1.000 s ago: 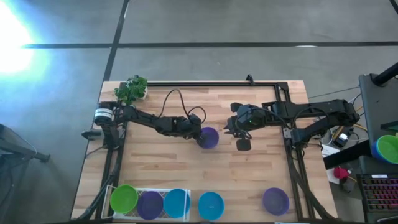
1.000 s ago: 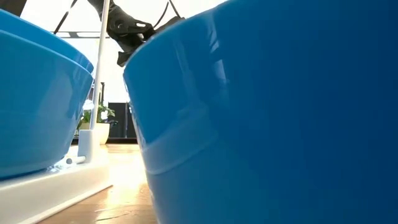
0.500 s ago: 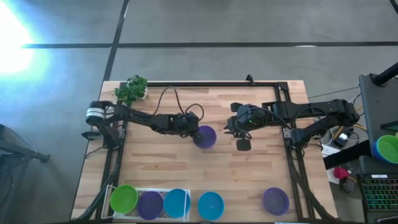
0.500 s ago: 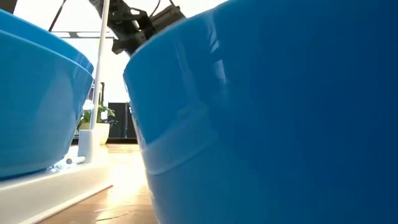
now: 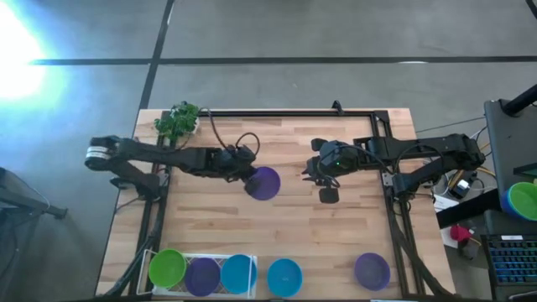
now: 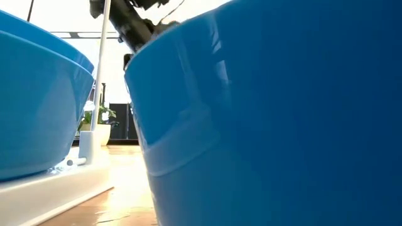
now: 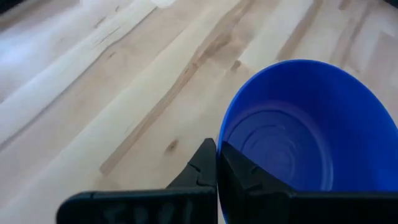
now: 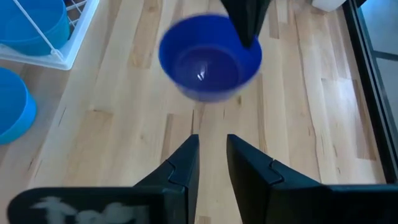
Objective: Pick & Place Mini bowls
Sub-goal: Stack the top purple bowl on the purple bowl on the shelf
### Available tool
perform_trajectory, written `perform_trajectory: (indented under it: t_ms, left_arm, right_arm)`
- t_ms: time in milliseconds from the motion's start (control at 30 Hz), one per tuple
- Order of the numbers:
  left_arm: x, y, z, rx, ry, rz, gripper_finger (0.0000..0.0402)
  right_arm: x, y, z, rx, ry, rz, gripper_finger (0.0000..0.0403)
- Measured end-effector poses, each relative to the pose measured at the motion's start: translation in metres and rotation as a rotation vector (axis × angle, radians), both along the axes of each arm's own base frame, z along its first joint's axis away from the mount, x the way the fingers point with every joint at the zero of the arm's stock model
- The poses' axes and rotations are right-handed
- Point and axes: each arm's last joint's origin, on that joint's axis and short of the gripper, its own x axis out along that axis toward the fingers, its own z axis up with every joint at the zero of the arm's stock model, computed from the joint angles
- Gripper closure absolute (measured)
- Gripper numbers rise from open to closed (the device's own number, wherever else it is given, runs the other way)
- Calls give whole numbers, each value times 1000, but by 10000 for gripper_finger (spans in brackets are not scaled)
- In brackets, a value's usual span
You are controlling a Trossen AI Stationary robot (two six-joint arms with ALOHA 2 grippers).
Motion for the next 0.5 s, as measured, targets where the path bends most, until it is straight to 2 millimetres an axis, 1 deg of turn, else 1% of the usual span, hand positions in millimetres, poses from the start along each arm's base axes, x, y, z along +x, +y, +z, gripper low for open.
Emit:
perform_trajectory:
  t_ms: [267,400,500]
  left_arm:
    - [-34,-15,33,20,-26,-72,401]
    - [-52,-21,42,23,-10,-104,401]
    - [-63,-26,46,29,21,-122,401]
  right_arm:
    - [0,0,-1,0,3,0,332]
    - [0,0,-1,7,4,-7,335]
    - [0,0,-1,24,4,-26,332]
